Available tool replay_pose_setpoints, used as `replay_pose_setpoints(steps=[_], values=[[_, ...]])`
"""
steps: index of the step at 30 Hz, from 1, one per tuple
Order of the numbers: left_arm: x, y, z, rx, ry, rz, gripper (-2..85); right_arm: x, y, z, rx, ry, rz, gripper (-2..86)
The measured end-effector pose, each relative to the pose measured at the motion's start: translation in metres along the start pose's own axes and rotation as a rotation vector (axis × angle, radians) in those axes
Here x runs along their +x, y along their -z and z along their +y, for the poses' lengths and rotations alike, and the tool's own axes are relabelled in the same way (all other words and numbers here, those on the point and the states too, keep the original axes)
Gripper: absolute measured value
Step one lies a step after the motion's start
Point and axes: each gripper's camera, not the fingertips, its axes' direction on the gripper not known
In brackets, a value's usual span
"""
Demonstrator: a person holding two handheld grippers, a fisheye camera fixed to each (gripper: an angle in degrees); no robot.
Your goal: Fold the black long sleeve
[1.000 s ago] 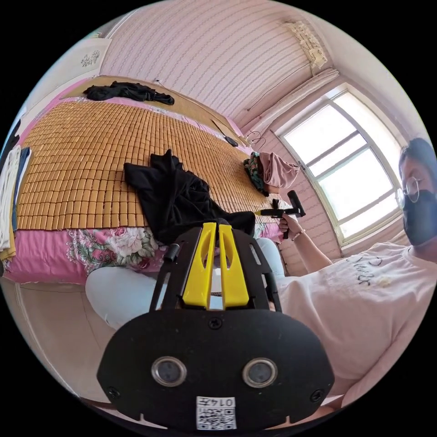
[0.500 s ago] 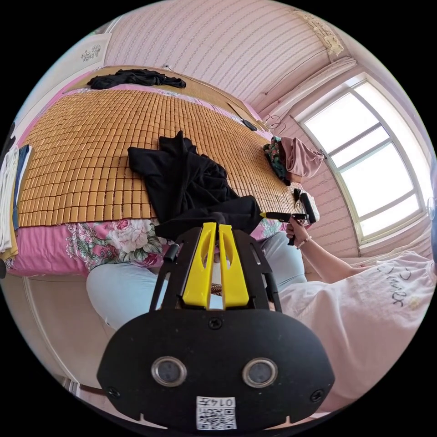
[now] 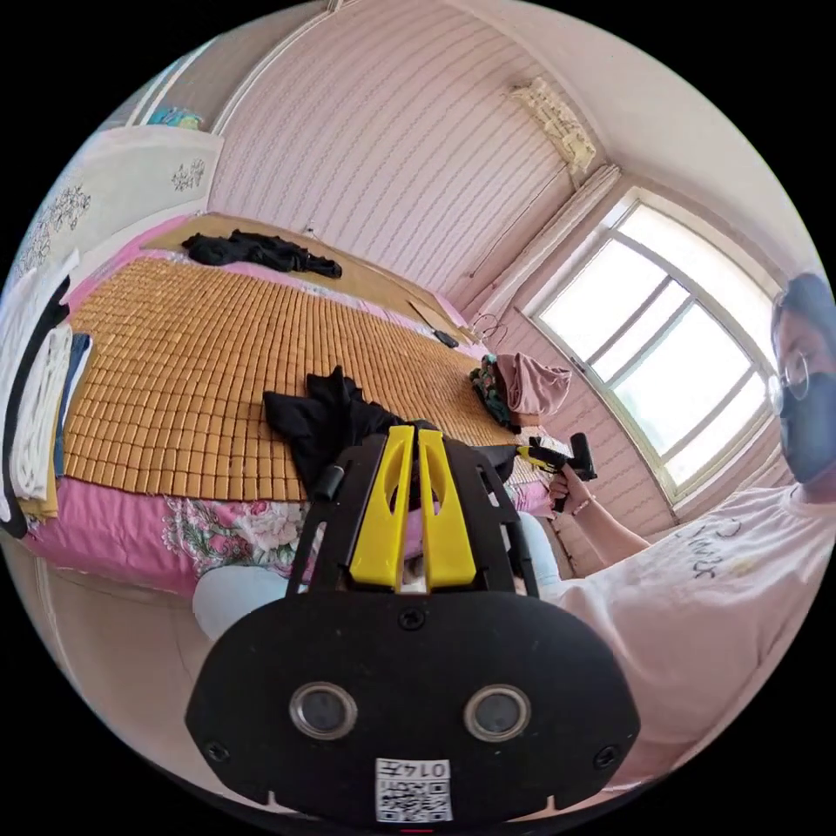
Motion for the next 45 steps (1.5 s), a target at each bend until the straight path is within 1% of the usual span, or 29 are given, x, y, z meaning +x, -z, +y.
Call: replay_pose_setpoints(steps=[1,2,4,5,7,8,10,12,16,18,20,22,23,25,26,27,28,29,31,32,33,34,35,36,38,40,41,43,45], values=[[0.007,0.013,-0.004,0.036,-0.022,0.008,-1.0,-0.015,0.024,-0.005,0.048,0.043,-0.111,0.8],[0.021,0.038,-0.011,0.104,-0.065,0.015,-1.0,-0.025,0.035,-0.008,0.071,0.075,-0.161,0.8],[0.047,0.077,-0.022,0.204,-0.149,0.021,-1.0,-0.078,0.077,-0.016,0.141,0.246,-0.263,0.7],[0.067,0.102,-0.028,0.271,-0.213,0.013,-1.0,-0.093,0.087,-0.017,0.159,0.293,-0.270,0.7],[0.097,0.138,-0.035,0.364,-0.308,-0.016,-1.0,-0.157,0.127,-0.016,0.241,0.467,-0.274,0.7],[0.115,0.159,-0.038,0.424,-0.361,-0.028,-1.0,-0.173,0.137,-0.015,0.267,0.508,-0.280,0.7],[0.136,0.191,-0.041,0.516,-0.408,-0.028,-1.0,-0.232,0.177,-0.004,0.360,0.670,-0.356,0.6],[0.158,0.234,-0.047,0.633,-0.458,0.005,-1.0,-0.272,0.205,0.007,0.412,0.780,-0.406,0.6],[0.190,0.285,-0.064,0.709,-0.546,0.061,-1.0,-0.349,0.255,0.027,0.488,0.929,-0.471,0.7],[0.208,0.299,-0.074,0.738,-0.603,0.006,-1.0,-0.368,0.266,0.026,0.508,0.933,-0.436,0.6],[0.210,0.294,-0.086,0.726,-0.598,-0.034,-1.0,-0.376,0.269,0.015,0.494,0.915,-0.400,0.6],[0.199,0.277,-0.104,0.668,-0.559,-0.044,-1.0,-0.369,0.256,-0.009,0.457,0.836,-0.309,0.6],[0.187,0.260,-0.116,0.615,-0.518,-0.073,-1.0,-0.365,0.250,-0.017,0.437,0.808,-0.272,0.6],[0.161,0.221,-0.138,0.510,-0.441,-0.131,-1.0,-0.339,0.215,-0.054,0.338,0.703,-0.092,0.6],[0.140,0.191,-0.153,0.435,-0.378,-0.167,-1.0,-0.330,0.205,-0.064,0.315,0.670,-0.042,0.5],[0.121,0.161,-0.169,0.381,-0.319,-0.204,-1.0,-0.312,0.186,-0.086,0.286,0.600,0.051,0.5],[0.113,0.147,-0.178,0.356,-0.286,-0.216,-1.0,-0.297,0.175,-0.109,0.282,0.539,0.093,0.5],[0.102,0.125,-0.199,0.334,-0.237,-0.192,-1.0,-0.292,0.173,-0.120,0.287,0.507,0.087,0.5],[0.104,0.114,-0.232,0.376,-0.208,-0.156,-1.0,-0.298,0.180,-0.161,0.370,0.449,0.013,0.5],[0.118,0.119,-0.251,0.443,-0.239,-0.161,-1.0,-0.307,0.184,-0.167,0.408,0.464,0.021,0.5],[0.137,0.128,-0.264,0.535,-0.304,-0.178,-1.0,-0.330,0.194,-0.175,0.487,0.527,0.041,0.5],[0.147,0.133,-0.268,0.578,-0.338,-0.182,-1.0,-0.352,0.203,-0.178,0.565,0.591,0.038,0.5],[0.161,0.139,-0.273,0.642,-0.389,-0.167,-1.0,-0.361,0.207,-0.178,0.593,0.621,0.028,0.5],[0.167,0.139,-0.276,0.668,-0.417,-0.145,-1.0,-0.375,0.211,-0.177,0.627,0.669,0.020,0.5],[0.165,0.126,-0.278,0.653,-0.442,-0.131,-1.0,-0.382,0.206,-0.173,0.641,0.713,0.062,0.6],[0.150,0.101,-0.277,0.587,-0.450,-0.162,-1.0,-0.364,0.184,-0.166,0.597,0.728,0.142,0.6],[0.131,0.079,-0.274,0.522,-0.431,-0.194,-1.0,-0.354,0.176,-0.165,0.572,0.717,0.159,0.6],[0.093,0.039,-0.264,0.399,-0.383,-0.252,-1.0,-0.302,0.135,-0.158,0.440,0.641,0.215,0.7],[0.029,-0.024,-0.241,0.200,-0.280,-0.311,-1.0,-0.255,0.094,-0.151,0.327,0.551,0.283,0.7]])
